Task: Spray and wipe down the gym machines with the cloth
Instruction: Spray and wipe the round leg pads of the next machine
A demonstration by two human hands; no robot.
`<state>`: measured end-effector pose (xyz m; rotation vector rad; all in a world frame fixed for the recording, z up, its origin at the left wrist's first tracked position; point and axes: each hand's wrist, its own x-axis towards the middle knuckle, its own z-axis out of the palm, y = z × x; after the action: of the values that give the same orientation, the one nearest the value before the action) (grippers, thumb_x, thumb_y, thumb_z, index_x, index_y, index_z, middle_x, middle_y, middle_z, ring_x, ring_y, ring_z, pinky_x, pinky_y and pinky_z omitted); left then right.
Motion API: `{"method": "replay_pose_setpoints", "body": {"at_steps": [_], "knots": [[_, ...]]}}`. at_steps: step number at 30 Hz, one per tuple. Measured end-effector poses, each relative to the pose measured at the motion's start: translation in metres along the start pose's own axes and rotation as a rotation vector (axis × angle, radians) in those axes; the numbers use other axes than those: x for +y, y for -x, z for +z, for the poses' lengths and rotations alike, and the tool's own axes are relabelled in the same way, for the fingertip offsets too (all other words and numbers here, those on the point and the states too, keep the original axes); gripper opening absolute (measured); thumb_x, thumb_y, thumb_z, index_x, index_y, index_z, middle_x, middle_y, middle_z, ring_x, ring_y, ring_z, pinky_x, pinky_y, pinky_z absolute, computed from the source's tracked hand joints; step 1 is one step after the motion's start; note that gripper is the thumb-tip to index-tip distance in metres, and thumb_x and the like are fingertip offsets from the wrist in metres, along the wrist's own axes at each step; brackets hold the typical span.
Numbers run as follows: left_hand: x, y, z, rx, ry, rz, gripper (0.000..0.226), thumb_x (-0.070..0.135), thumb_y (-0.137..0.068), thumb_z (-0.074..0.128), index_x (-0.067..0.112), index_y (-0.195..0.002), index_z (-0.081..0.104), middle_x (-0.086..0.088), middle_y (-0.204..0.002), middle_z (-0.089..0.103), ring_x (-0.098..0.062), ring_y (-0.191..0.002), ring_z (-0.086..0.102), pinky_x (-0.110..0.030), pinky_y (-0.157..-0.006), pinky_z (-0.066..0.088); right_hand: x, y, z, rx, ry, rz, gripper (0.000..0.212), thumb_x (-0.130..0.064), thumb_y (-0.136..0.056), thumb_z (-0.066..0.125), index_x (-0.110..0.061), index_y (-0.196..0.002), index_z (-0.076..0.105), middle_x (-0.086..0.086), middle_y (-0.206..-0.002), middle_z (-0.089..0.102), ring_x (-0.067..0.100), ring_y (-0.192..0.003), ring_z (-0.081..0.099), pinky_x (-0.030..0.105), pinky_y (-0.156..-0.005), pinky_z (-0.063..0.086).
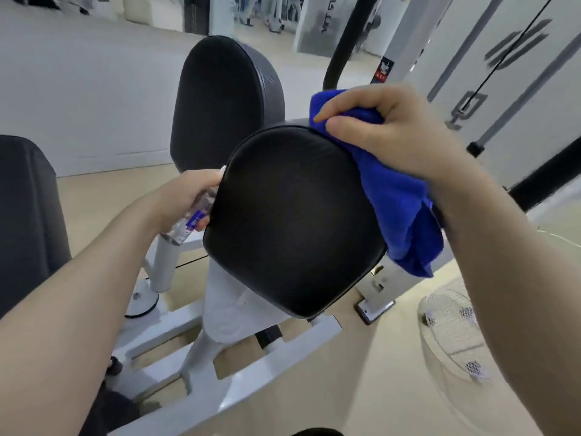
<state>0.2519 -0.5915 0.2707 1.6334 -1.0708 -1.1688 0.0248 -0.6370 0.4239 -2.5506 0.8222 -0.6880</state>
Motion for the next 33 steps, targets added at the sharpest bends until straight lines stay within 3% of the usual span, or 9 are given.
{"method": "replay_pose_setpoints", "body": {"at_steps": [6, 9, 17, 20, 22, 24, 26, 29, 33], "knots": [[0.032, 0.022, 0.005, 0.043, -0.014, -0.154, 0.031, 0.025, -0.095, 0.039, 0.01, -0.069, 0.044, 0.005, -0.04, 0.044, -0.015, -0.042, 0.038, -0.028, -0.053, 0.031, 0.03, -0.017, -0.031, -0.219, -0.117, 0.191, 0.017, -0.01, -0.086, 0.064, -0.026, -0.085, 0.07, -0.026, -0.08, 0.064, -0.014, -0.08, 0.058, 0.001, -0.077, 0.038], [0.049, 0.03, 0.01, 0.101, -0.049, -0.199, 0.037, 0.035, -0.096, 0.036, 0.012, -0.07, 0.046, 0.003, -0.047, 0.046, -0.019, -0.049, 0.043, -0.029, -0.056, 0.035, 0.037, -0.006, -0.051, -0.328, -0.171, 0.245, 0.021, -0.007, -0.083, 0.066, -0.027, -0.081, 0.069, -0.024, -0.077, 0.064, -0.005, -0.08, 0.059, 0.005, -0.076, 0.04], [0.076, 0.034, 0.033, 0.096, 0.102, -0.293, 0.039, 0.045, -0.093, 0.042, 0.008, -0.094, 0.055, -0.006, -0.067, 0.046, -0.018, -0.054, 0.048, -0.031, -0.055, 0.042, 0.026, -0.094, -0.004, -0.683, 0.112, 0.052, 0.019, -0.024, -0.091, 0.056, -0.022, -0.101, 0.072, -0.008, -0.095, 0.062, 0.007, -0.087, 0.05, 0.013, -0.078, 0.039], [0.086, 0.036, 0.03, 0.124, 0.079, -0.223, 0.025, 0.037, -0.095, 0.041, 0.026, -0.112, 0.055, -0.006, -0.069, 0.055, -0.016, -0.049, 0.049, -0.033, -0.058, 0.046, 0.041, -0.085, -0.003, -0.67, 0.147, 0.142, 0.02, -0.022, -0.091, 0.054, -0.02, -0.098, 0.072, 0.003, -0.101, 0.067, 0.019, -0.093, 0.058, 0.037, -0.084, 0.047], [0.095, 0.035, 0.028, 0.201, -0.078, -0.102, 0.038, 0.03, -0.098, 0.038, 0.04, -0.135, 0.036, 0.002, -0.072, 0.05, -0.011, -0.056, 0.051, -0.026, -0.057, 0.043, 0.048, -0.082, 0.001, -0.645, 0.177, 0.244, 0.021, -0.017, -0.09, 0.052, -0.014, -0.092, 0.072, 0.006, -0.096, 0.069, 0.023, -0.089, 0.06, 0.041, -0.081, 0.05], [0.101, 0.033, 0.022, 0.291, -0.265, 0.012, 0.048, 0.025, -0.1, 0.038, 0.039, -0.143, 0.023, 0.008, -0.073, 0.042, -0.007, -0.062, 0.047, -0.023, -0.059, 0.039, 0.05, -0.088, 0.008, -0.619, 0.145, 0.342, 0.022, -0.015, -0.091, 0.051, -0.011, -0.092, 0.072, 0.006, -0.096, 0.07, 0.024, -0.088, 0.061, 0.038, -0.08, 0.05], [0.1, 0.03, 0.012, 0.364, -0.439, 0.125, 0.049, 0.028, -0.098, 0.042, 0.037, -0.143, 0.026, -0.002, -0.088, 0.052, -0.016, -0.068, 0.052, -0.034, -0.065, 0.047, 0.043, -0.098, 0.013, -0.611, 0.084, 0.375, 0.022, -0.018, -0.093, 0.049, -0.013, -0.097, 0.07, 0.0, -0.097, 0.067, 0.019, -0.089, 0.059, 0.032, -0.079, 0.047], [0.08, 0.018, -0.005, 0.38, -0.752, 0.406, 0.048, 0.036, -0.09, 0.042, 0.027, -0.136, 0.035, -0.004, -0.093, 0.049, -0.023, -0.057, 0.054, -0.04, -0.046, 0.051, 0.032, -0.107, 0.025, -0.582, 0.041, 0.309, 0.02, -0.022, -0.094, 0.049, -0.019, -0.099, 0.068, -0.001, -0.101, 0.066, 0.015, -0.09, 0.057, 0.03, -0.081, 0.046], [0.064, -0.007, -0.03, 0.499, -0.646, 0.4, 0.043, 0.029, -0.09, 0.048, 0.026, -0.13, 0.036, -0.011, -0.093, 0.056, -0.029, -0.057, 0.057, -0.038, -0.048, 0.05, 0.019, -0.124, 0.035, -0.481, -0.015, 0.269, 0.018, -0.021, -0.093, 0.051, -0.022, -0.101, 0.067, 0.001, -0.099, 0.062, 0.014, -0.087, 0.056, 0.02, -0.075, 0.042]]}}
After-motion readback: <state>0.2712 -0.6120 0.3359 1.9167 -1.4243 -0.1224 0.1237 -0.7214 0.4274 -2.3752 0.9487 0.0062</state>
